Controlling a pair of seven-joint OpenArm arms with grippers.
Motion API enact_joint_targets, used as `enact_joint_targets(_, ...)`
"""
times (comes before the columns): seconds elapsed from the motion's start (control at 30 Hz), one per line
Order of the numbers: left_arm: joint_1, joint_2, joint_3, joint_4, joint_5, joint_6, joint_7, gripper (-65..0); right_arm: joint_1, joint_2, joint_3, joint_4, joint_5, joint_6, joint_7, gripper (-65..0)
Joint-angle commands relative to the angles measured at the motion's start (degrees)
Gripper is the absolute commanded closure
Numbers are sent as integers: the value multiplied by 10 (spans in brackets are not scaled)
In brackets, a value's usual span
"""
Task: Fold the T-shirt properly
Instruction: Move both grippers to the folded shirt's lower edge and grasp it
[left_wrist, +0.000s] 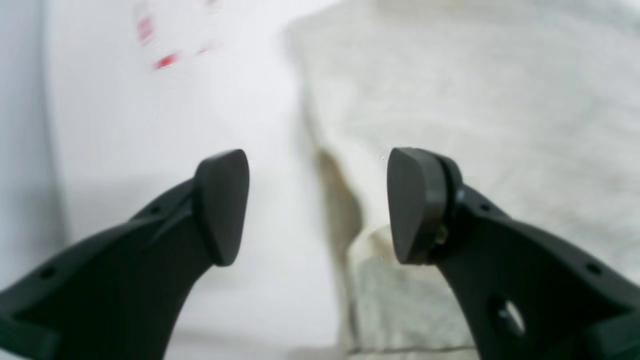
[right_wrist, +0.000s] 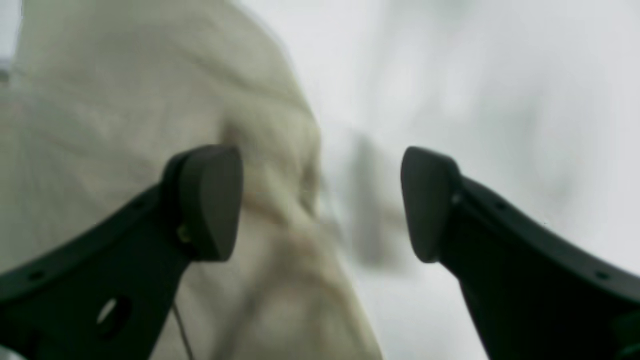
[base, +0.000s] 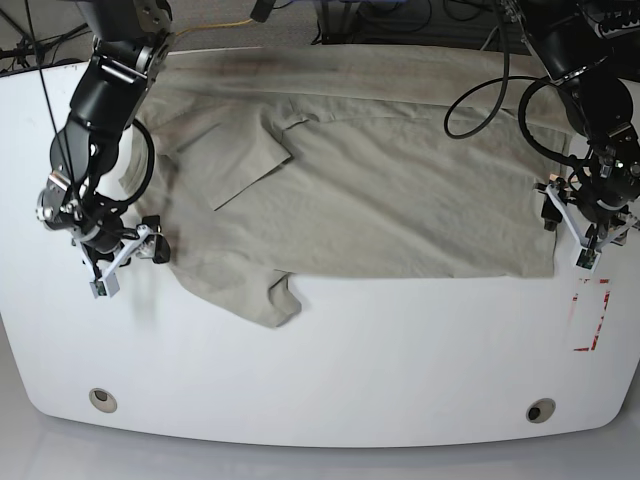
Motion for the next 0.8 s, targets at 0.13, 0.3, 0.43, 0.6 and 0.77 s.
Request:
enact_joint_targets(0.13, -10, -10, 0, -5, 4, 2, -10, -399, 77, 34, -46, -125, 11, 3, 108, -472)
enact_joint_targets(0.3, -10, -9, -1, -7, 4, 2, -23, -399, 110, 37, -104, -212, 11, -1, 188, -472)
enact_joint_targets(0.43, -8, -9, -1, -10, 4, 2, -45, -399, 114, 30, -143, -222, 12, -18, 195, -472)
enact_joint_targets(0.6, -12, -10, -1, -50, 4, 2, -46, -399, 114, 7, -170, -225, 12, -42, 210, -472)
enact_joint_targets(0.77, -41, -11, -2, -91, 28, 48, -46, -408, 113, -6, -171, -227, 11, -72, 218, -450)
